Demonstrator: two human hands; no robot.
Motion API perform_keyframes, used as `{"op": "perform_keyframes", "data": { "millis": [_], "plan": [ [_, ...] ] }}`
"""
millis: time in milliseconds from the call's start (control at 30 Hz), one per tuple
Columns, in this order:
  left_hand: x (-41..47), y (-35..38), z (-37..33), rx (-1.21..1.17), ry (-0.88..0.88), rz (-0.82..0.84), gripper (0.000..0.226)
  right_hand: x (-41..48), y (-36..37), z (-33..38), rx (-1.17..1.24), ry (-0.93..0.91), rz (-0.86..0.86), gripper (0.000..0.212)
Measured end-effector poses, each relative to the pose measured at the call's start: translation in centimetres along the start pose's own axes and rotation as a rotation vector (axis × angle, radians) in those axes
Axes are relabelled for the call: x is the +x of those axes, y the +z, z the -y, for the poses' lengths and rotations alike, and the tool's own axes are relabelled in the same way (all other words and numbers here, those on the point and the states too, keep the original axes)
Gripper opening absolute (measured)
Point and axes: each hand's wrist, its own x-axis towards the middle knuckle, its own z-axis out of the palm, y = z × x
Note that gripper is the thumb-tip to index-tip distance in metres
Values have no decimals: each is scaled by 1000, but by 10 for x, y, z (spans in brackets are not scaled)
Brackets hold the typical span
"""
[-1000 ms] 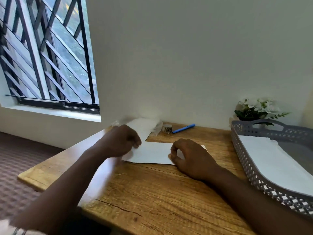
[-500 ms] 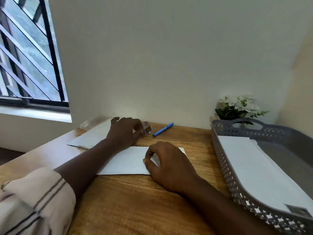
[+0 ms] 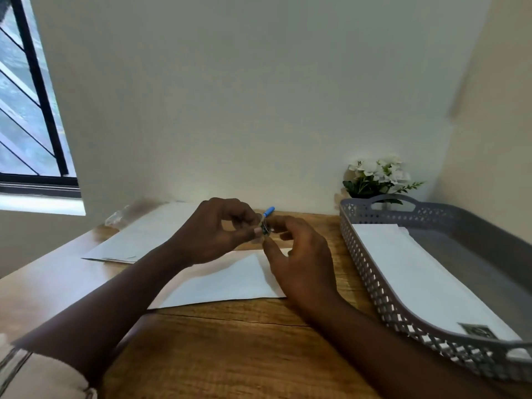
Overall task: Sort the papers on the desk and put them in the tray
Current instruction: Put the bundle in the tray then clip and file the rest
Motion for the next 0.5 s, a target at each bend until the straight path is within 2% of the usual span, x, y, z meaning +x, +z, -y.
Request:
{"op": "perform_keyframes", "data": {
  "millis": [100, 200, 400, 500],
  "plan": [
    [-1, -3, 1, -24, -15, 37, 3, 1, -2, -1, -9, 49, -49, 16],
    [0, -5, 2, 6, -28, 67, 3, 2, -3, -2, 30, 77, -82, 7],
    [-2, -16, 13, 68, -60, 86, 5, 9, -3, -4, 208, 270, -108, 3],
    [-2, -14, 13, 63, -34, 76, 9, 9, -5, -4, 287, 278, -93, 6]
  ]
}}
